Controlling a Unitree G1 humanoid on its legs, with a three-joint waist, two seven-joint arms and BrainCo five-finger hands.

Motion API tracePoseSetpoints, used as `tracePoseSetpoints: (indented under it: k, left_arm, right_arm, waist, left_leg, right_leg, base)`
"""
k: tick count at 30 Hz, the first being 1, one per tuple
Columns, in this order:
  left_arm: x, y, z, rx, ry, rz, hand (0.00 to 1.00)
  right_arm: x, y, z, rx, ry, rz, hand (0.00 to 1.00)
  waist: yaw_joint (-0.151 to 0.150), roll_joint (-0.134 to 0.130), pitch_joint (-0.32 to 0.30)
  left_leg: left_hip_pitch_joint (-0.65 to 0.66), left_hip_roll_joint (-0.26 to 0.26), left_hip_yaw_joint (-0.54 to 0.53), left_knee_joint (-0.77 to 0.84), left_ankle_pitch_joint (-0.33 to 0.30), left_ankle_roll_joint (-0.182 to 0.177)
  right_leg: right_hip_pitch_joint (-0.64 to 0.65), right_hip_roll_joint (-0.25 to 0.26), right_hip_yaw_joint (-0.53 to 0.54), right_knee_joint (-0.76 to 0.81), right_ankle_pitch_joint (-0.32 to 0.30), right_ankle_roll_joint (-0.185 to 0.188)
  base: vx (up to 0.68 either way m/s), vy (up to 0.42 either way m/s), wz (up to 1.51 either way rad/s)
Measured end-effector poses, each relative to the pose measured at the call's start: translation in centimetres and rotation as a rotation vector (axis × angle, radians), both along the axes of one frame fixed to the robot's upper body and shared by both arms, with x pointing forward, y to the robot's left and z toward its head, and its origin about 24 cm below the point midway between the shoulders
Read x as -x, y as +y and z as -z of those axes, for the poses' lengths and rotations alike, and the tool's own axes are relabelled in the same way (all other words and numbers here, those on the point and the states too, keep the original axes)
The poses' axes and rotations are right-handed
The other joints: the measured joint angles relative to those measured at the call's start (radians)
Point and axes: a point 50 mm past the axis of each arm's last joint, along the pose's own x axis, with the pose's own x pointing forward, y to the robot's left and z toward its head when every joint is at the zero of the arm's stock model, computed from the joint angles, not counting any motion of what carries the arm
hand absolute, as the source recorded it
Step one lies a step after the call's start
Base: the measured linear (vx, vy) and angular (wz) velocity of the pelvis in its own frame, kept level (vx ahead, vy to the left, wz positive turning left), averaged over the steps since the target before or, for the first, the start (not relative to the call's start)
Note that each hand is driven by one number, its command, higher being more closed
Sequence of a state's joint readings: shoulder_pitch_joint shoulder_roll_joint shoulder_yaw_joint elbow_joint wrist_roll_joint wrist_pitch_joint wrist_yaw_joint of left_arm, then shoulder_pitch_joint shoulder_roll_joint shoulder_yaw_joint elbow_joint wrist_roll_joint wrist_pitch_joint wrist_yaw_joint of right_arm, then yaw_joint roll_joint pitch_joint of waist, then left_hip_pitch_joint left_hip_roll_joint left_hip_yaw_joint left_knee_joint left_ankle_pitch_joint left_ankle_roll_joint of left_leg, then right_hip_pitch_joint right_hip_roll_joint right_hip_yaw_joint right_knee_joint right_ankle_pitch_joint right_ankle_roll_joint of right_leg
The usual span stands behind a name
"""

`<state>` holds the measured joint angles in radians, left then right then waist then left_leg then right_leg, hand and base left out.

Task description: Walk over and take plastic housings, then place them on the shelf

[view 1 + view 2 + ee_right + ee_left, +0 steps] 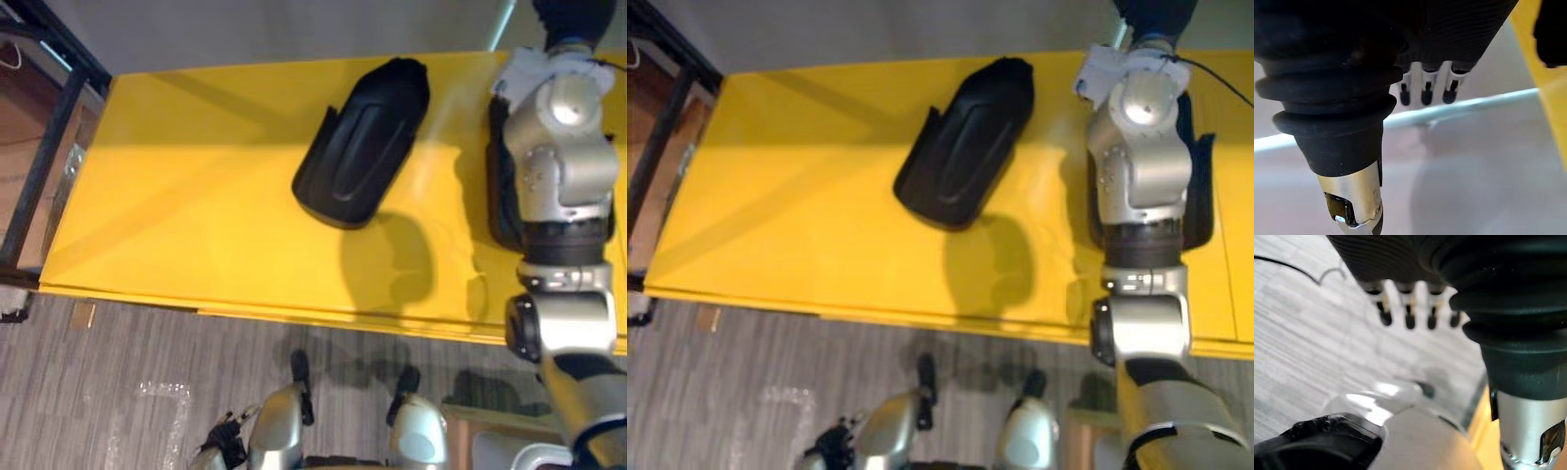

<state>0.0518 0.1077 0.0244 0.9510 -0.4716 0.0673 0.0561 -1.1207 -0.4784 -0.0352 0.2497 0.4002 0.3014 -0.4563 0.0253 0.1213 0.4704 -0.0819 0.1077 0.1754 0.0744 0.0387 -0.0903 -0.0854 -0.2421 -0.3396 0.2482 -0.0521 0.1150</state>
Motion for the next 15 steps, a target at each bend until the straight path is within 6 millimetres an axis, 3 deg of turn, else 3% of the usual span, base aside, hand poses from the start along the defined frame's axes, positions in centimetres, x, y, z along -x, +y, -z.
tracePoseSetpoints:
  k: [9,15]
  left_arm:
    - [-1.0,0.0,-0.4,-0.001,-0.025,0.005,0.00]
    - [-1.1,0.0,-0.4,0.000,-0.026,0.006,0.00]
  right_arm:
    - [-1.2,1.3,1.5,-0.016,0.121,-0.181,0.00]
    - [-1.7,1.7,3.7,-0.006,0.189,-0.220,0.00]
  waist:
    - [0.006,0.000,0.000]
    - [0.015,0.000,0.000]
  left_leg:
    - [-0.022,0.002,0.003,0.004,0.002,0.000]
    - [-0.012,0.005,0.016,0.004,0.002,0.000]
  right_leg:
    - [-0.026,0.002,0.009,0.005,0.000,0.000]
    - [-0.026,0.004,0.018,0.007,0.000,0.000]
  base:
    - [0.00,0.000,0.00]
    - [-0.02,-0.008,-0.06]
